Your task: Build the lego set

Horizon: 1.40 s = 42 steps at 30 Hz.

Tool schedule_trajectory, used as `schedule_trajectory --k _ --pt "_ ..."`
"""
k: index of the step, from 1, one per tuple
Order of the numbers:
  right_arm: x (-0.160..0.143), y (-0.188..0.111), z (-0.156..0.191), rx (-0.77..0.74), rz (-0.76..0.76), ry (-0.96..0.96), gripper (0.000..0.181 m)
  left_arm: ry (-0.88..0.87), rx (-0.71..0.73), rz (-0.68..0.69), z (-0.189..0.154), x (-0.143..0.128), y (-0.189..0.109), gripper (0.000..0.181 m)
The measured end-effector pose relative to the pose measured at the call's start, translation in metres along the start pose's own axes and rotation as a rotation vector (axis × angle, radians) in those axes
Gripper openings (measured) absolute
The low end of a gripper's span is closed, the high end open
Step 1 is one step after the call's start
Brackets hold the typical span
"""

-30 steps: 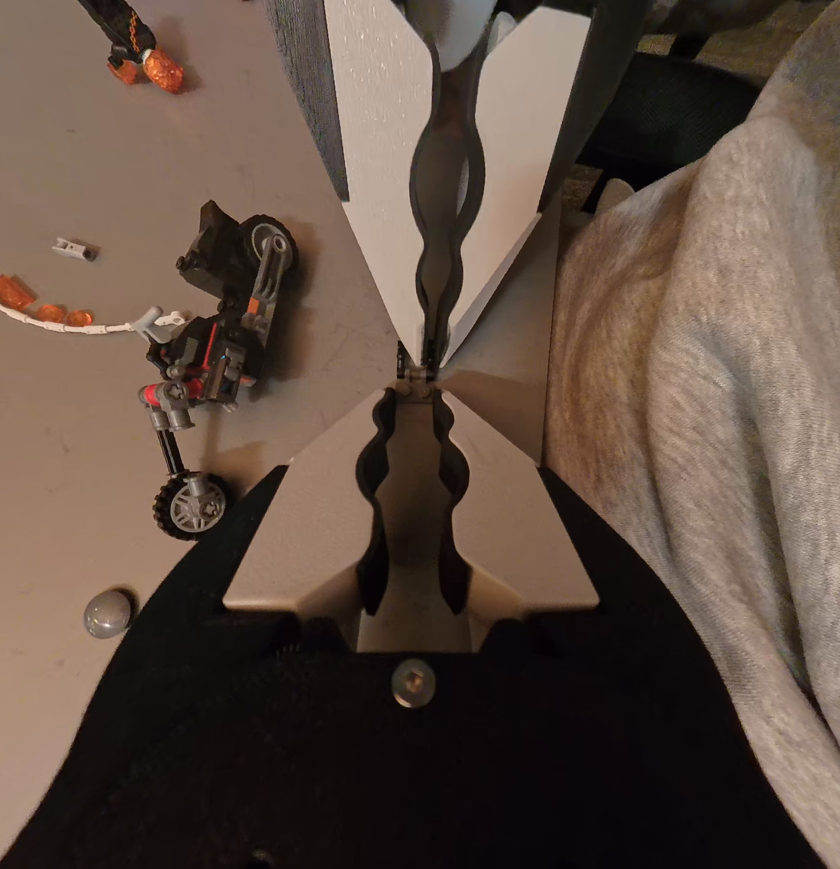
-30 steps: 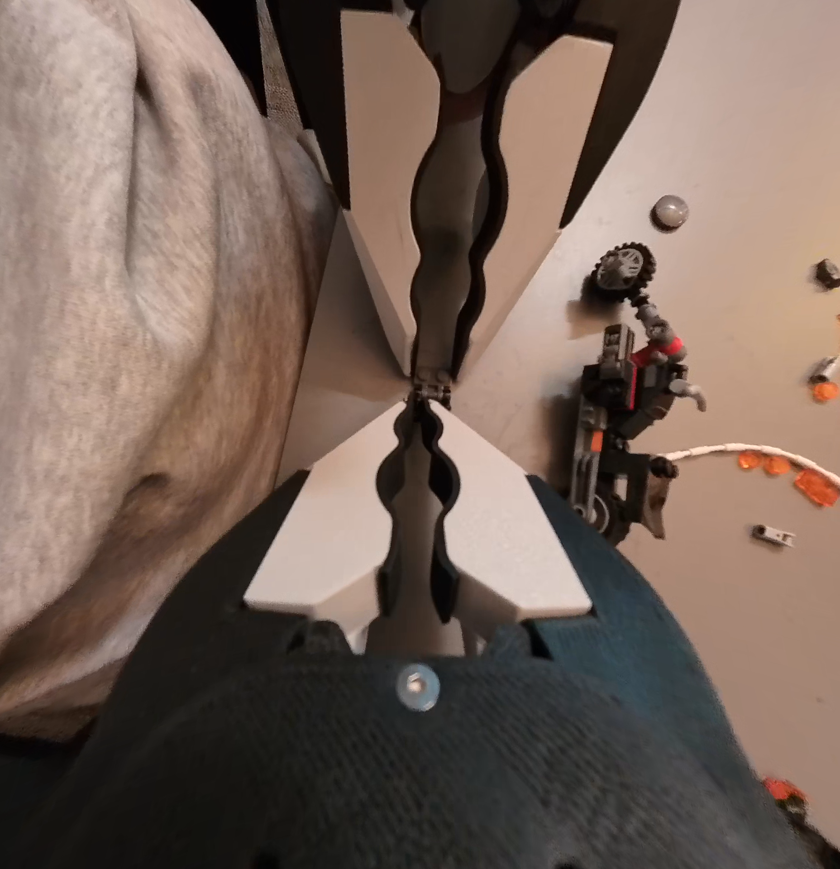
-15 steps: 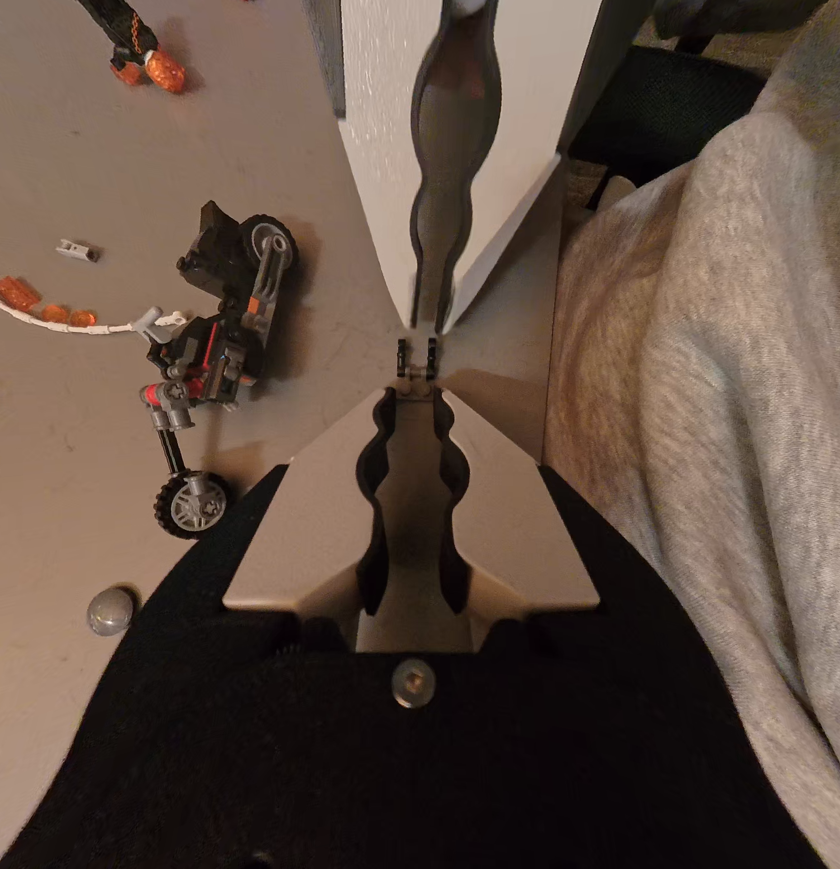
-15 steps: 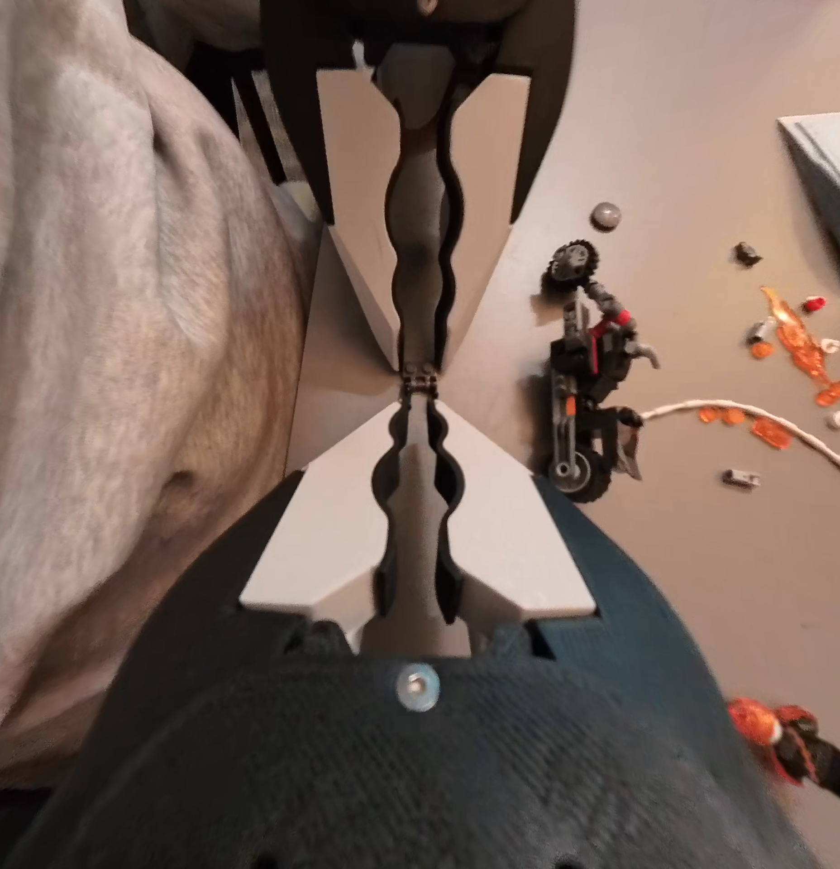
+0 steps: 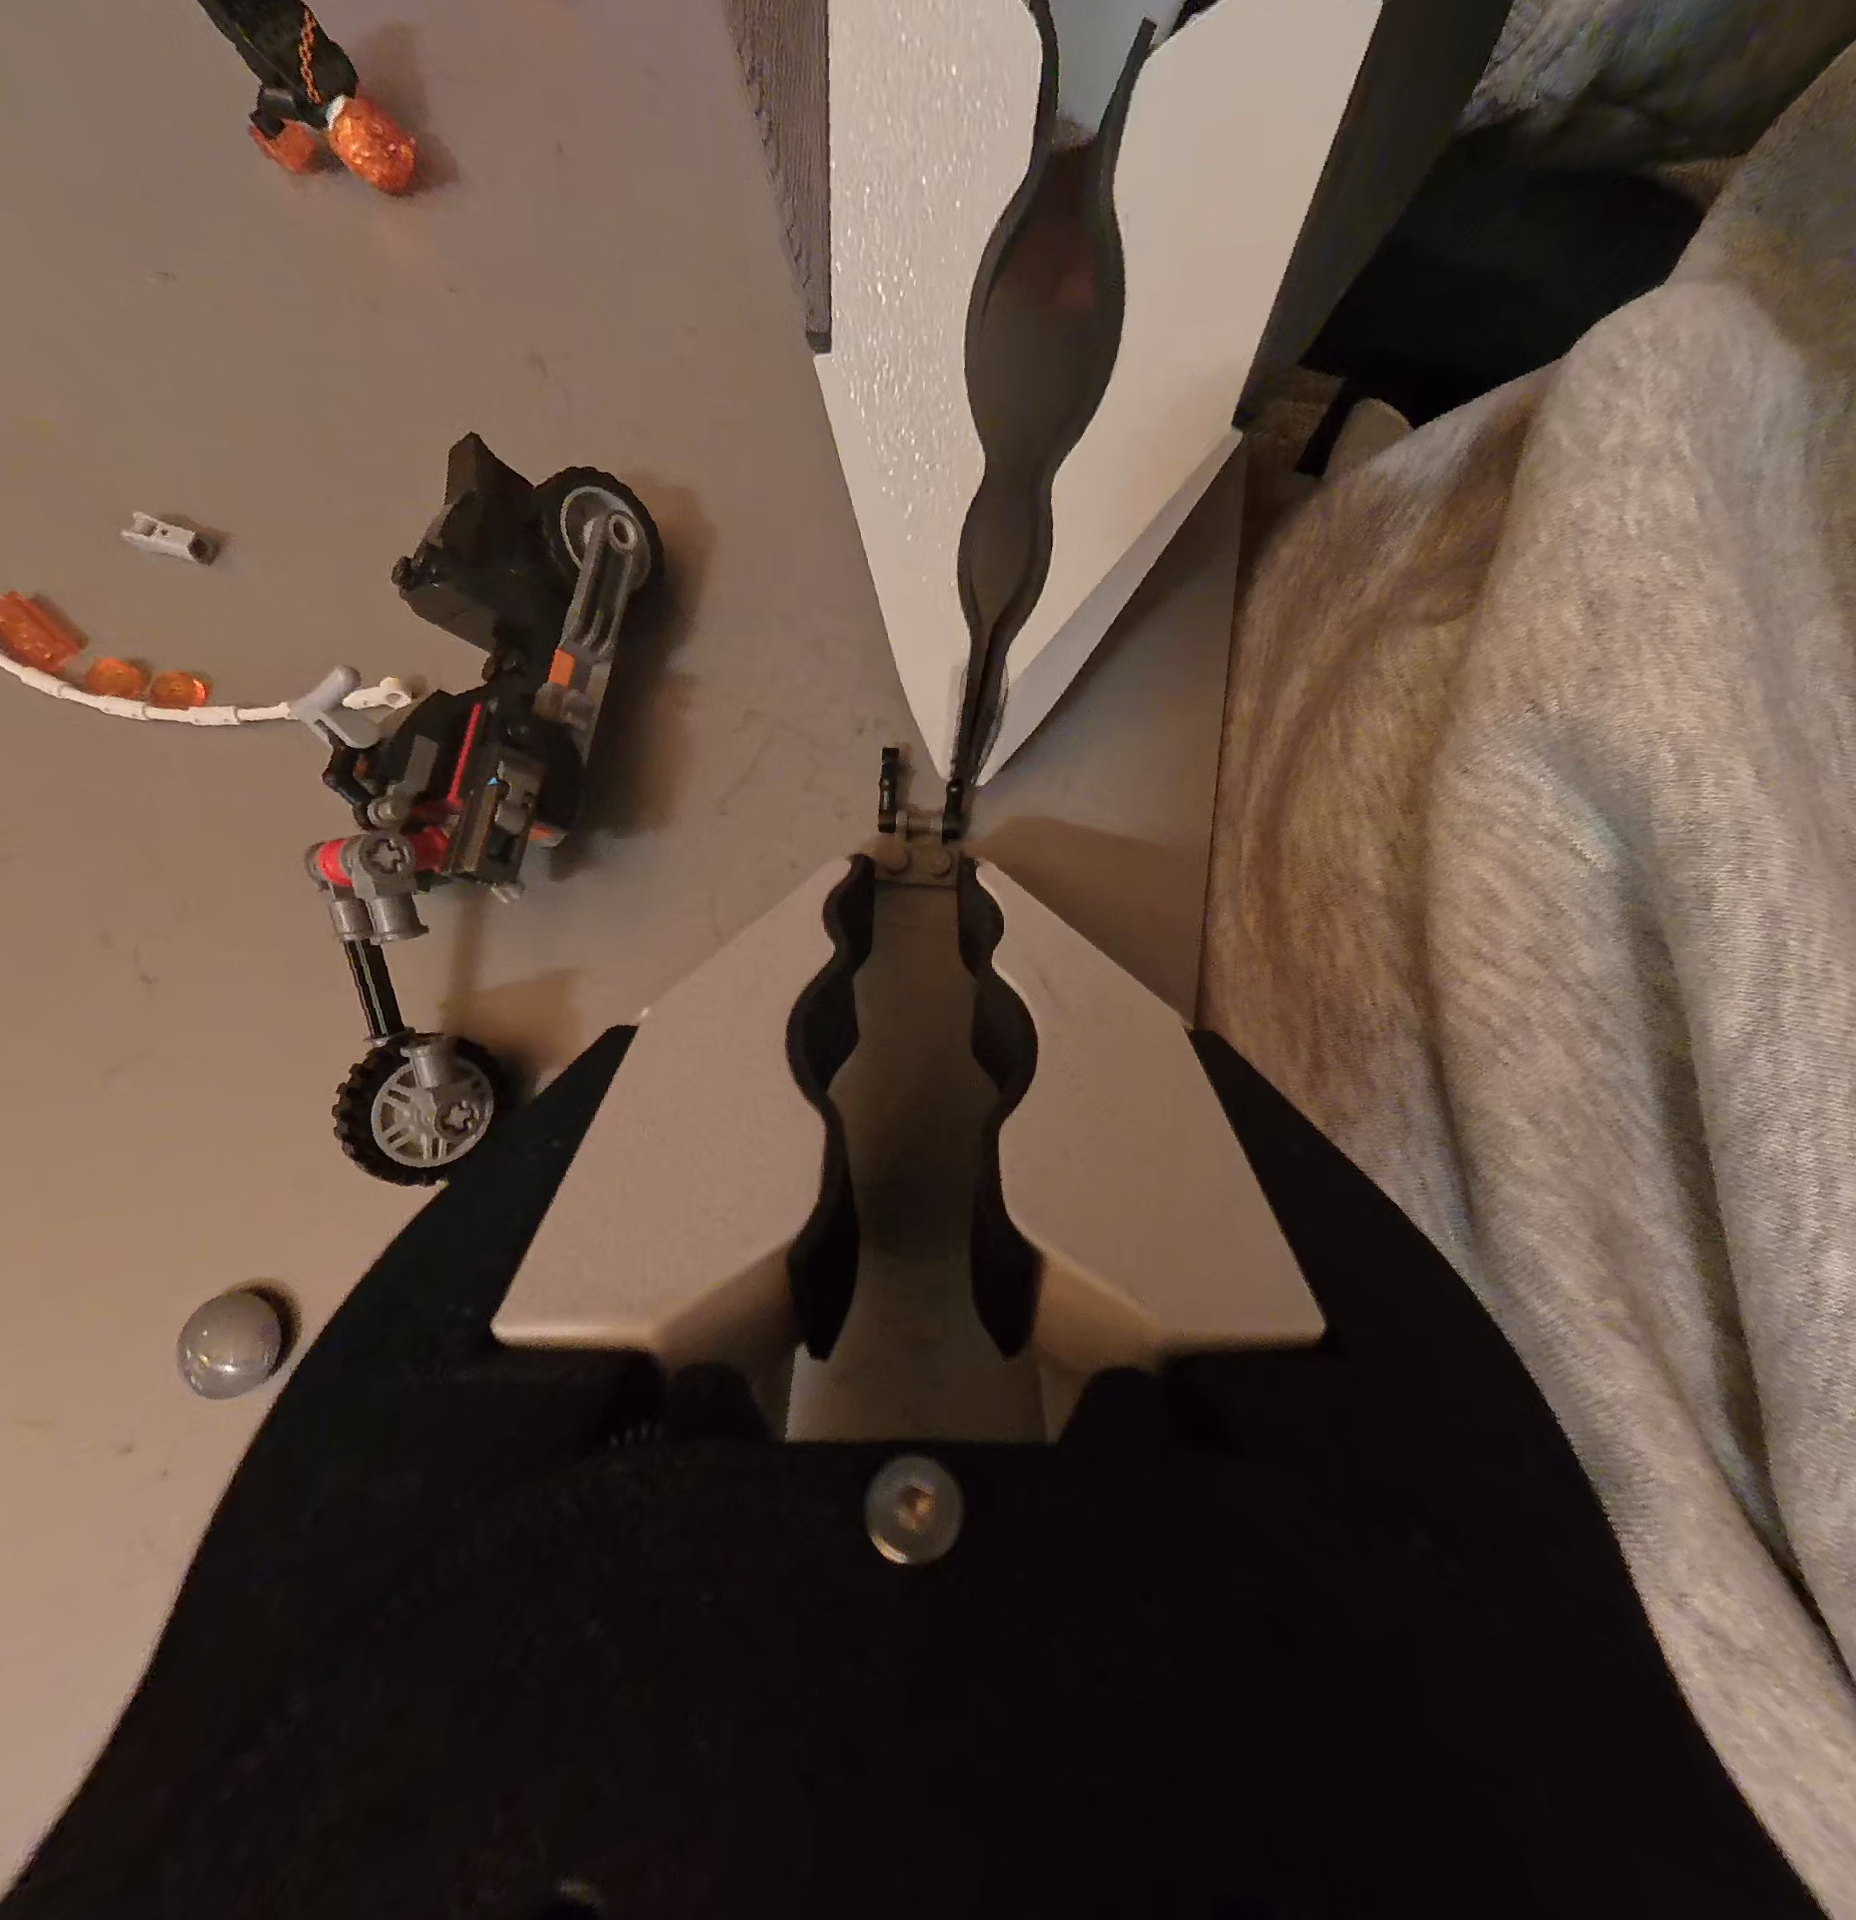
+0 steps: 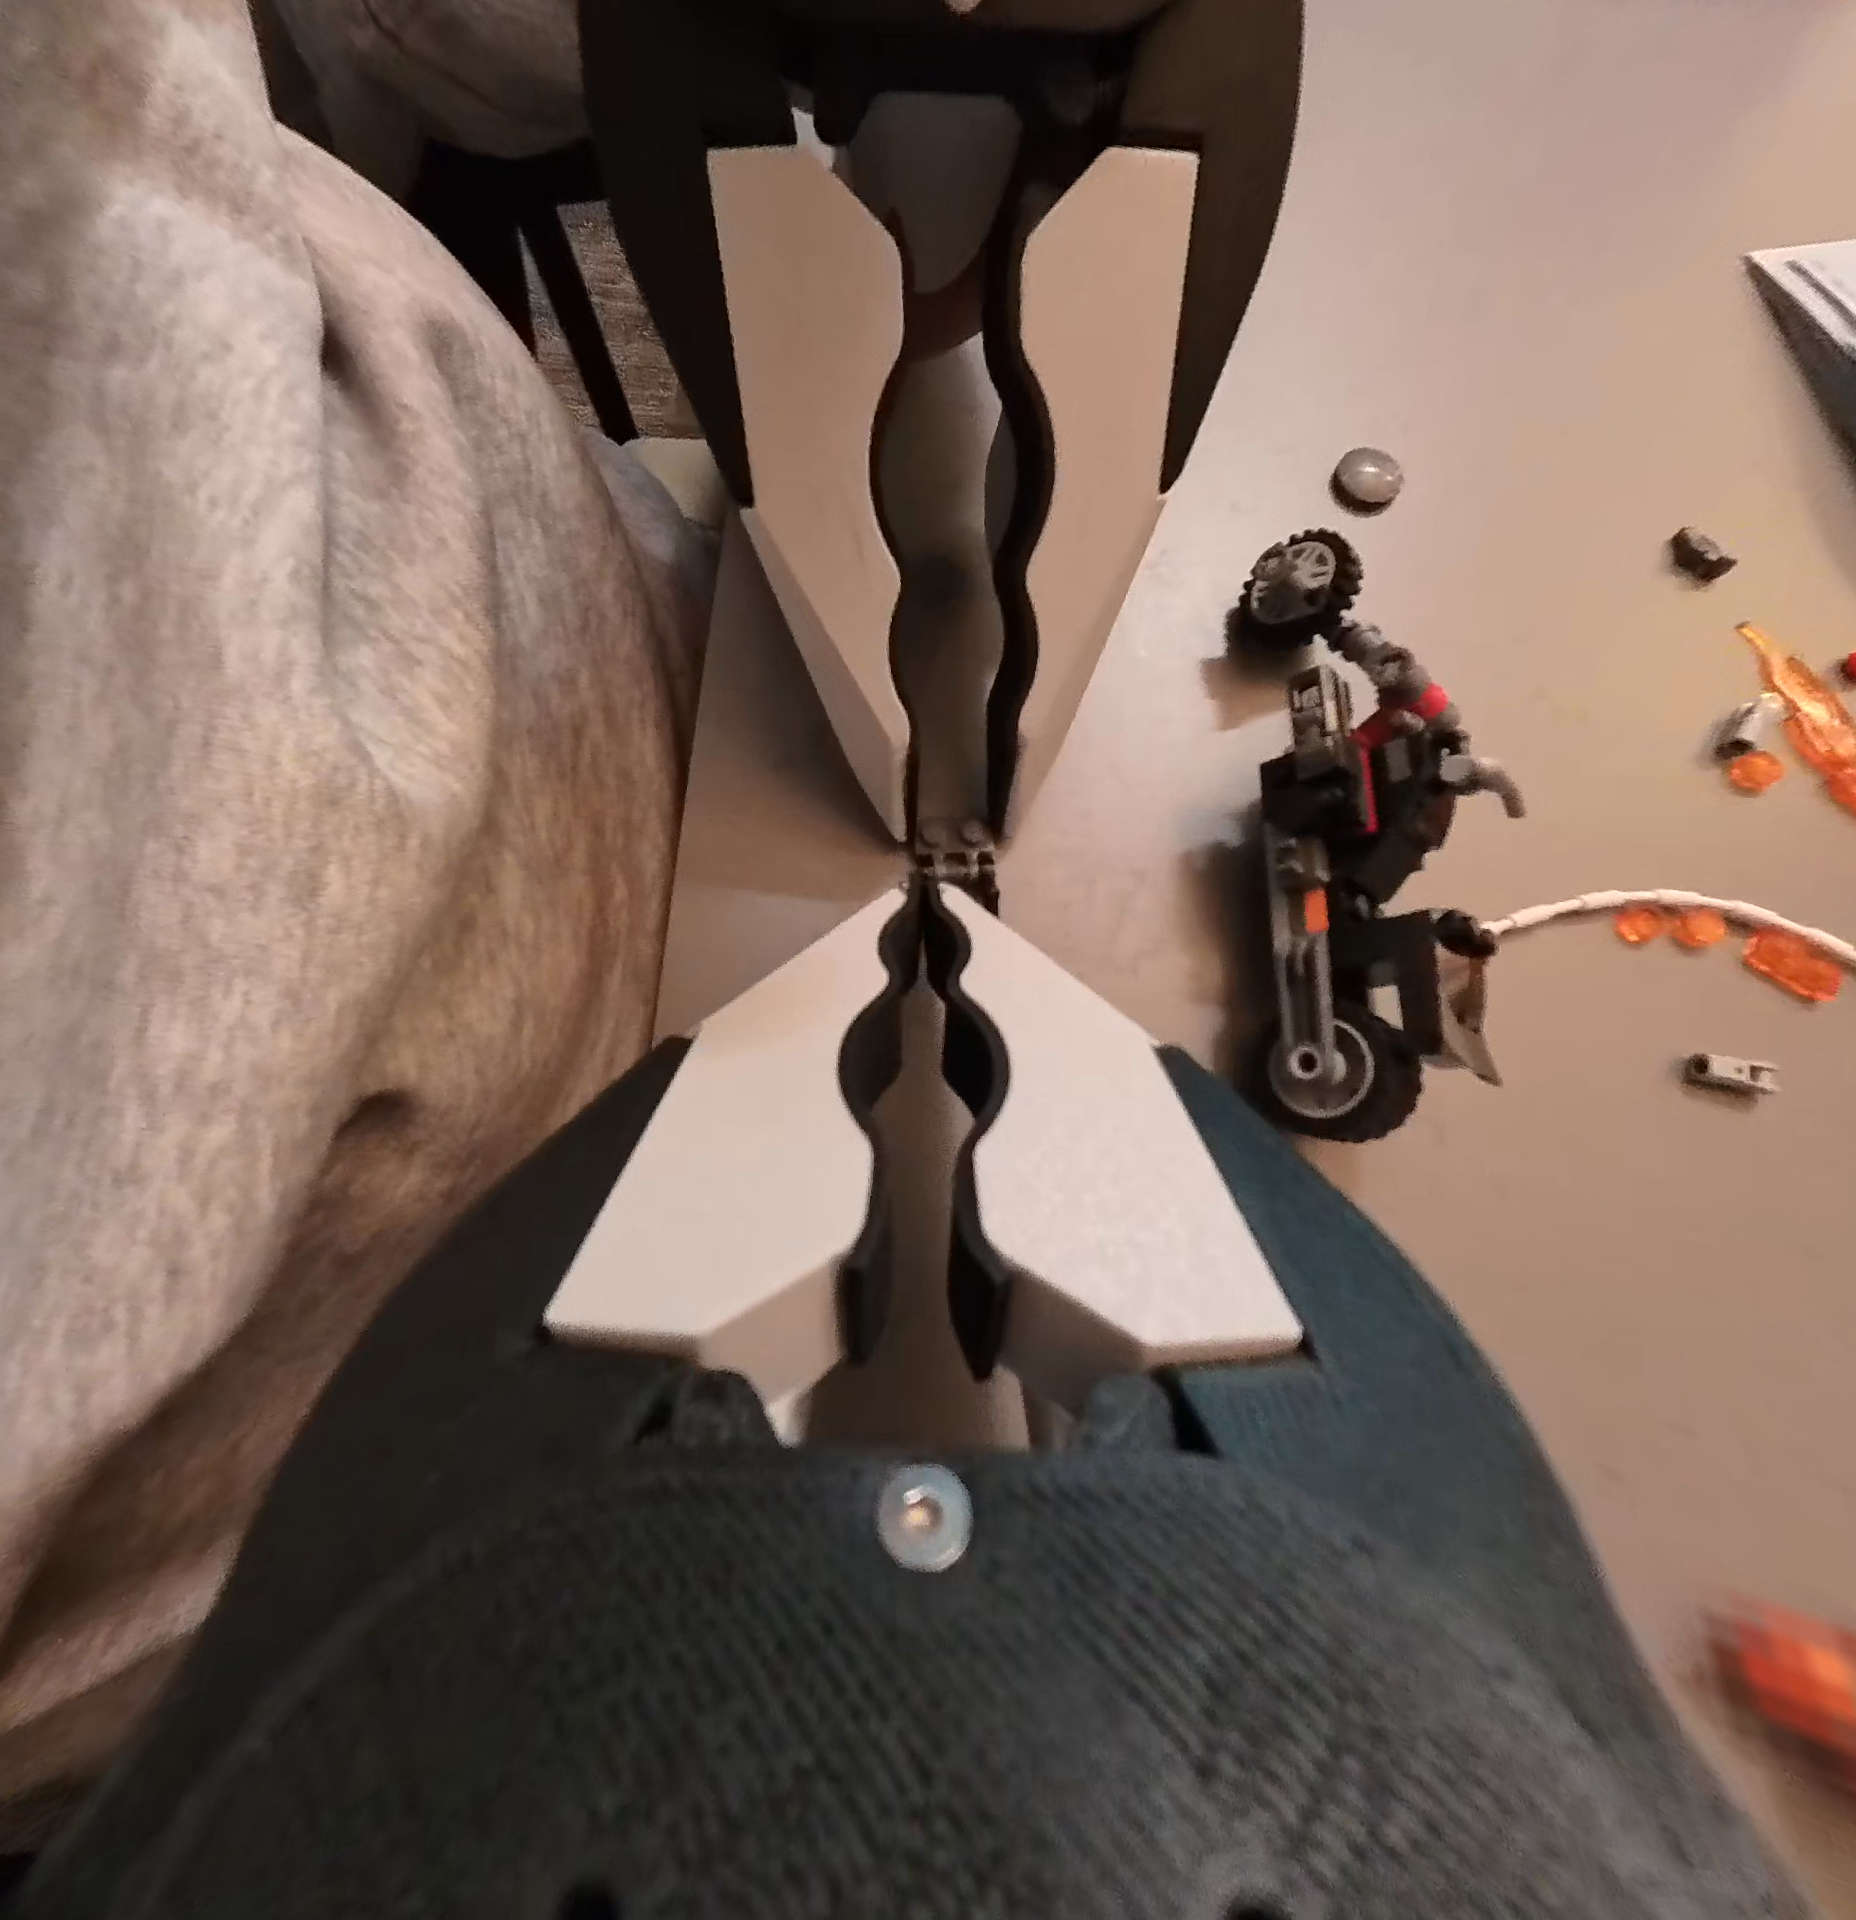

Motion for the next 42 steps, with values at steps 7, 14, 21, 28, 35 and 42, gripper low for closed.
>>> schedule_trajectory --k 7,14,21,28,35,42 --pt "-0.001 0.001 -0.001 0.006 0.001 0.023 0.0 -0.003 -0.002 0.0 0.0 0.0 0.0 0.016" --pt "-0.002 -0.01 -0.009 -0.035 -0.03 0.05 0.0 -0.004 -0.004 0.0 0.0 0.0 0.0 0.017" --pt "-0.004 -0.015 -0.015 -0.071 -0.069 0.095 0.007 -0.008 -0.004 -0.001 0.0 0.0 0.0 0.016" --pt "-0.002 -0.036 -0.029 -0.155 -0.202 0.148 0.01 -0.011 -0.001 -0.002 0.0 0.001 0.0 0.016" --pt "0.019 -0.1 -0.041 -0.26 -0.826 0.142 0.015 0.004 0.019 -0.004 0.001 0.001 0.001 0.017" --pt "0.012 -0.094 -0.044 -0.334 -0.761 0.15 0.018 -0.038 -0.024 -0.005 0.003 0.001 0.001 0.016"
Point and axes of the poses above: each gripper's, where its closed fingertips meet, y out along the fingers, x out of its top, z = x × y across the jaws, the point moved 5 cm from there along -y, back along the fingers, and after that the axes turned 6 degrees about x, right-handed, at the moved point
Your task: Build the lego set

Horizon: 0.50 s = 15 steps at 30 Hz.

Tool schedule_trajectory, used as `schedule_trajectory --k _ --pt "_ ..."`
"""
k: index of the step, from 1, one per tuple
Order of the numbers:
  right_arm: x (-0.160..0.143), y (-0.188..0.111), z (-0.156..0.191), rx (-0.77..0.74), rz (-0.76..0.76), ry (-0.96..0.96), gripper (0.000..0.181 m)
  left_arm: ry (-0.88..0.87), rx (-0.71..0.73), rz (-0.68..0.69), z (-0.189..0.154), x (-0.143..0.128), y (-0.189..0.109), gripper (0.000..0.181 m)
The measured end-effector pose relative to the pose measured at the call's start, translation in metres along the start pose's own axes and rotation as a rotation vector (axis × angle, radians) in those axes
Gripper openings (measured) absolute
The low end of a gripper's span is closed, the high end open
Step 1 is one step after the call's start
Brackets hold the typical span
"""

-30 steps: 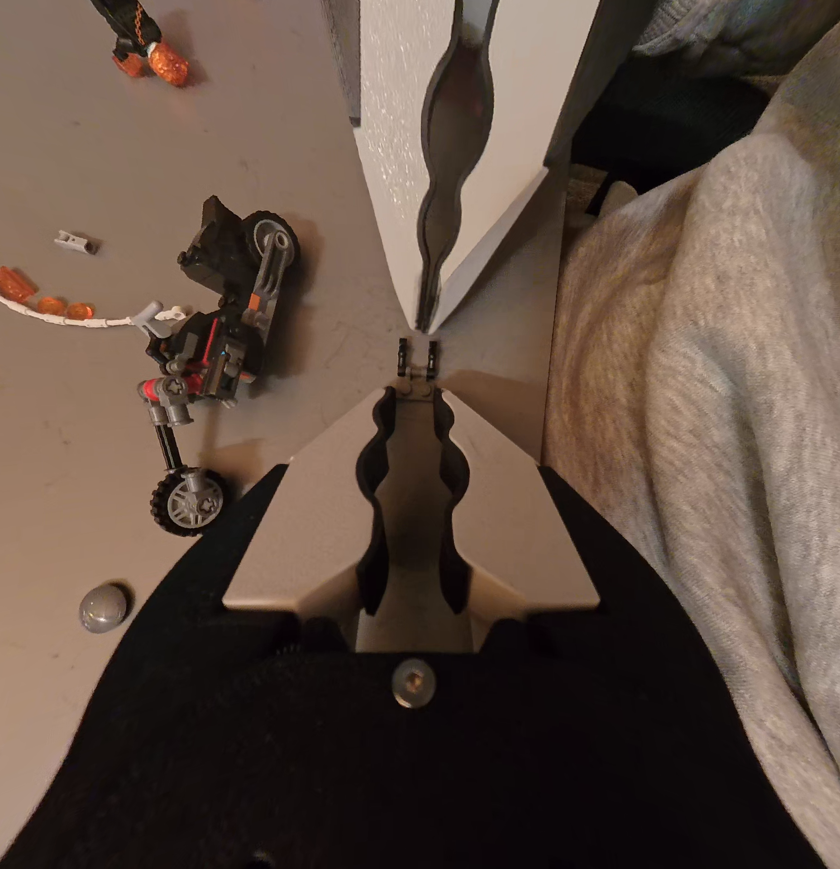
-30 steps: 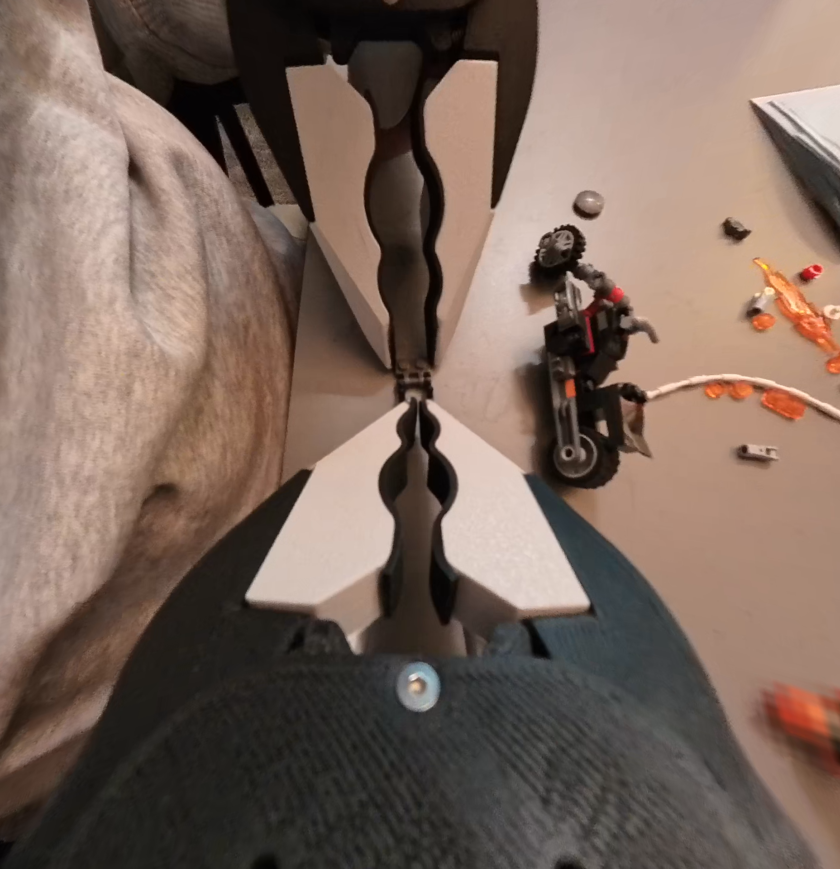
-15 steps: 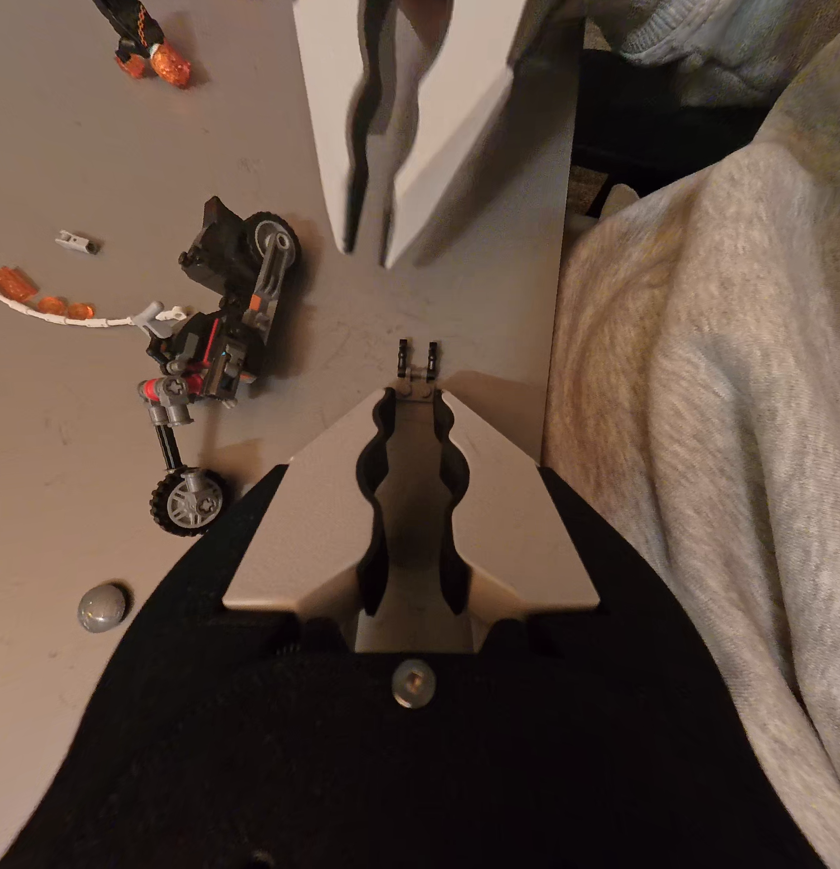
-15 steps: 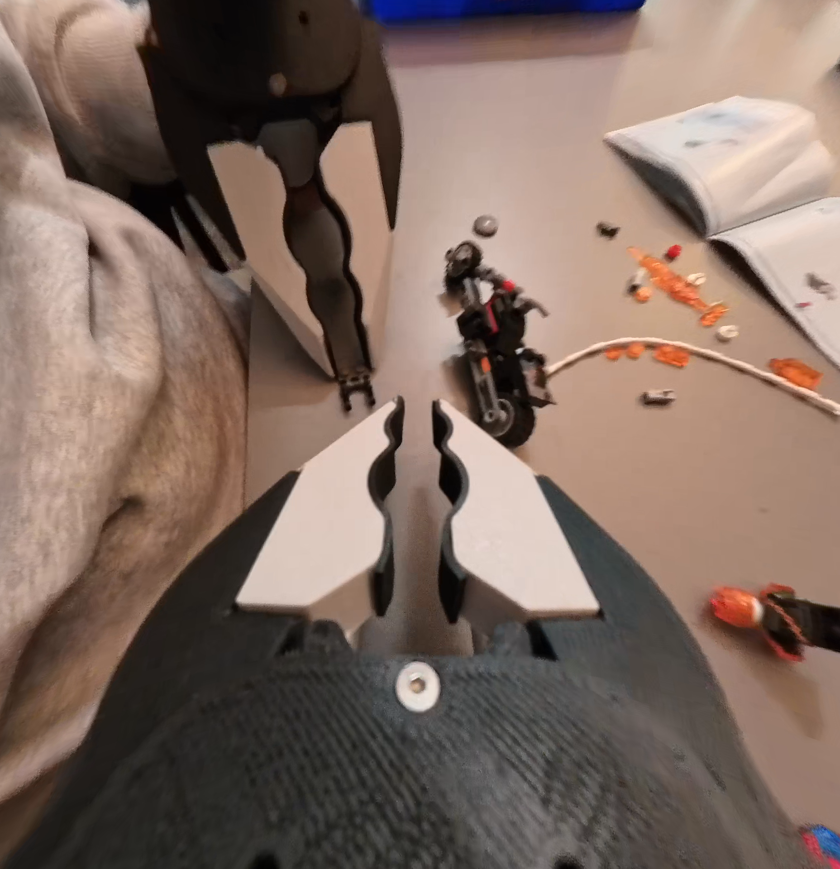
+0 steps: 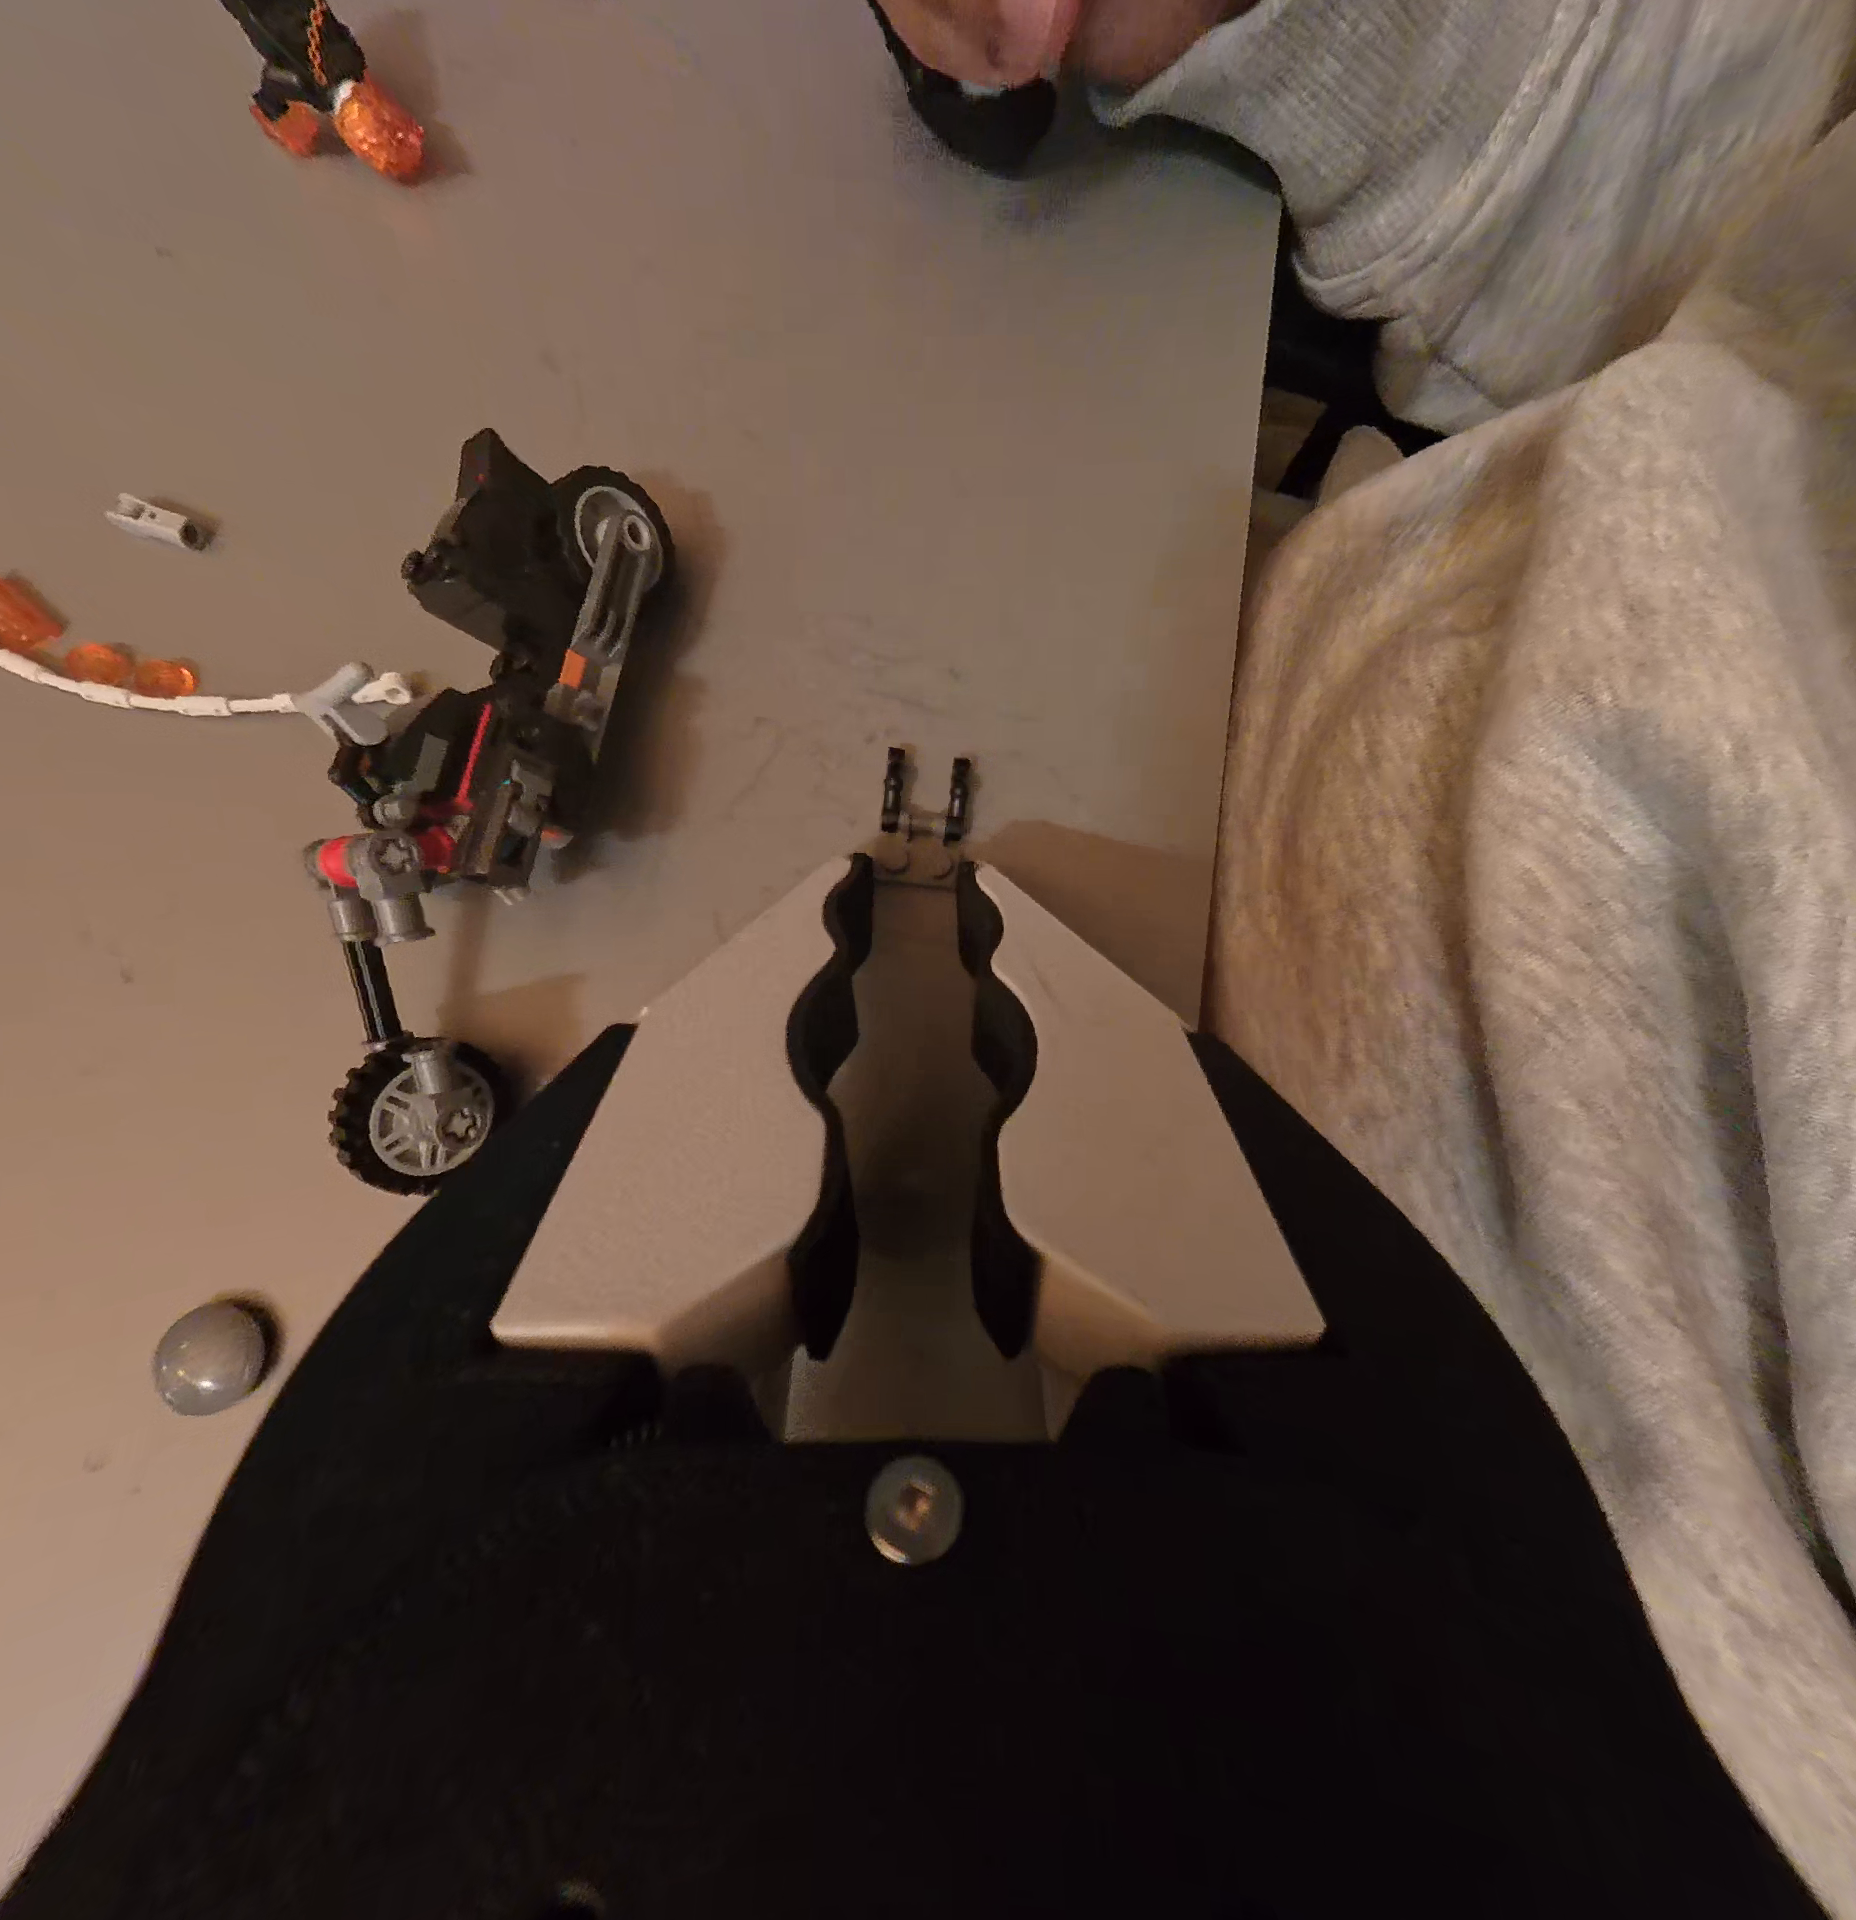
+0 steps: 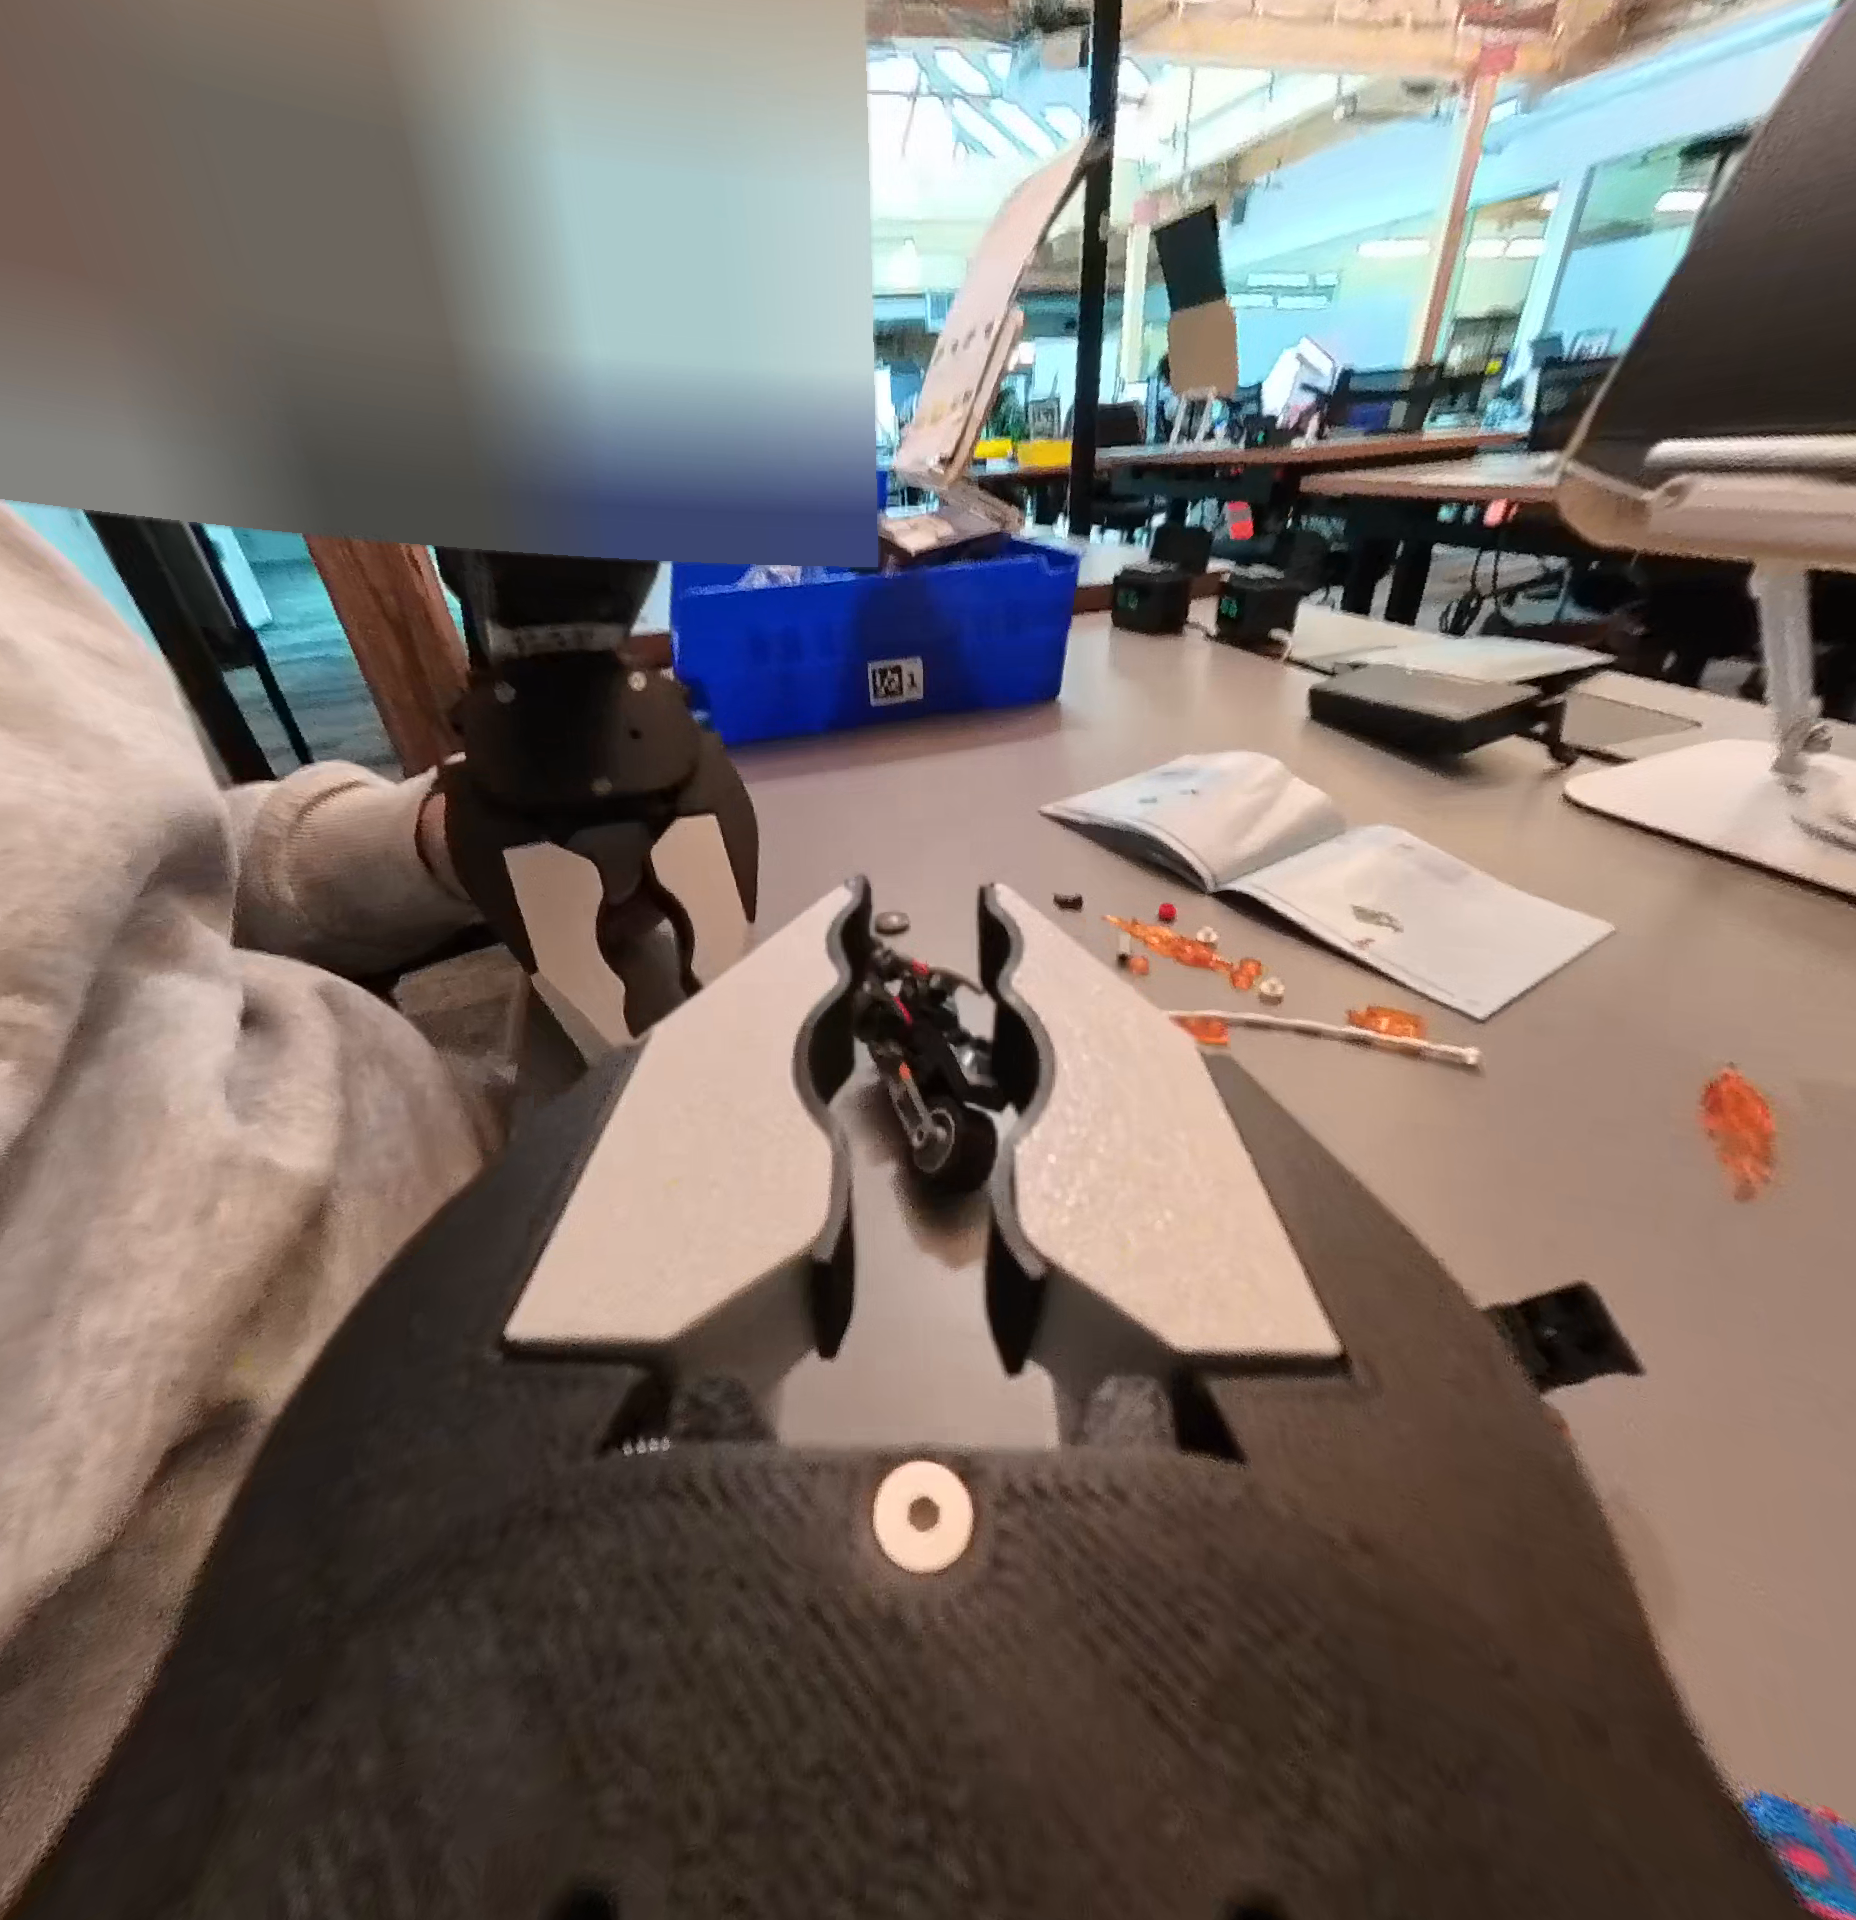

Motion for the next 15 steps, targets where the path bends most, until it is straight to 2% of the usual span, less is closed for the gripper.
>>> schedule_trajectory --k 3,15 --pt "-0.0035 0.0043 0.0012 -0.004 0.038 -0.009 0.019 -0.018 -0.017 -0.001 0.0007 0.0001 -0.0003 0.016" --pt "0.0013 -0.0026 -0.0087 -0.042 -0.026 0.054 0.023 0.04 0.062 -0.001 -0.0007 -0.0002 0.0003 0.017"
Point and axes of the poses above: each gripper's, where its closed fingertips meet, y out along the fingers, x out of its top, z = x × y across the jaws, the point moved 5 cm from there along -y, back along the fingers, and after that the axes turned 6 degrees about x, right-handed, at the moved point
